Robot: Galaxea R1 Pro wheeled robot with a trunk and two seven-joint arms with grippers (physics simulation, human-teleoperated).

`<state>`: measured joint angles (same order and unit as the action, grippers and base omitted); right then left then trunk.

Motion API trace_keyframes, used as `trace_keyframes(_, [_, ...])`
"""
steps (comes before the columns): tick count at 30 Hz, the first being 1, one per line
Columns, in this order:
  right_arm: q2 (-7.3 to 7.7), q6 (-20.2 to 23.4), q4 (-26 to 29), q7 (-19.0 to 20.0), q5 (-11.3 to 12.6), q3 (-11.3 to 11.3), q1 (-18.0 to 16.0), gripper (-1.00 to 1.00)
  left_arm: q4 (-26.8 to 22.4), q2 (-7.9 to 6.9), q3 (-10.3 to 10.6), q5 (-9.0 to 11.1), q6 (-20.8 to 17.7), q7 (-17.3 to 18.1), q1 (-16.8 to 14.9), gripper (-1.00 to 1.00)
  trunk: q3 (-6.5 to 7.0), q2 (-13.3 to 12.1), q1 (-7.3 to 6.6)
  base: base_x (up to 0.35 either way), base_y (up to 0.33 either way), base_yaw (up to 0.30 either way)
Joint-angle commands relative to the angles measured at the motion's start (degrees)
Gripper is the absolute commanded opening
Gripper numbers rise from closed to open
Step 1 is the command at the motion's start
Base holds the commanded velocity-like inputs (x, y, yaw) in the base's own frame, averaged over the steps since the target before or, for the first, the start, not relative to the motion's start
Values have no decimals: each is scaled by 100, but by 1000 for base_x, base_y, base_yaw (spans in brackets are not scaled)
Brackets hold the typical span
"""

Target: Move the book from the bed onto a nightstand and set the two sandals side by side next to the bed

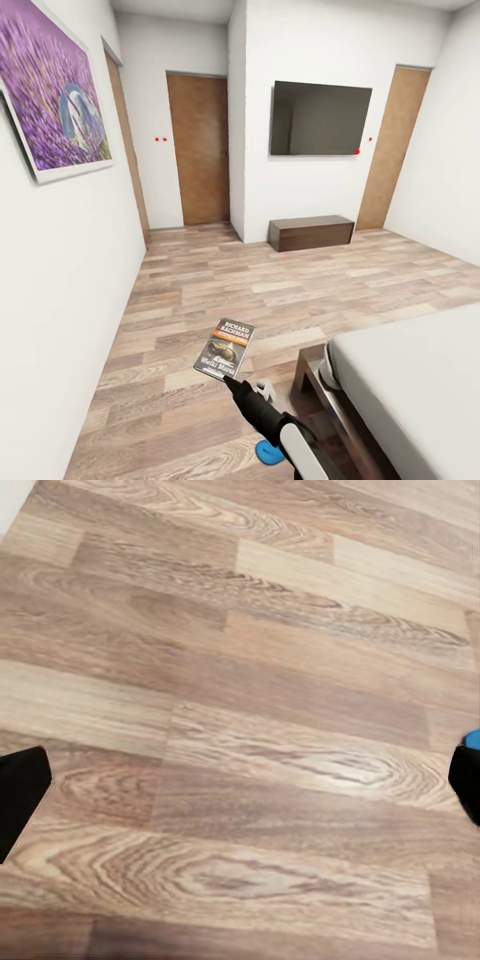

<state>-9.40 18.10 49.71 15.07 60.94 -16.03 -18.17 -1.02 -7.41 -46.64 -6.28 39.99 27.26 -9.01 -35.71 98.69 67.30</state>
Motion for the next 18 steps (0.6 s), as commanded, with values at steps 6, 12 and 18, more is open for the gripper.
trace_keyframes(6, [0, 27, 4, 5, 57, 3, -3, -100, 6, -4, -54, -52, 10, 3, -4, 100, -5, 3, -1, 0, 0, 261])
trace_keyframes(12, [0, 27, 4, 5, 54, 3, -3, -100, 6, -6, -55, -42, 4, -1, -4, 100, -5, 3, -1, 0, 1, 261])
trace_keyframes(18, [0, 27, 4, 5, 57, 3, -3, -100, 6, -6, -55, -35, 7, -1, -4, 100, -5, 3, -1, 0, 45, 261])
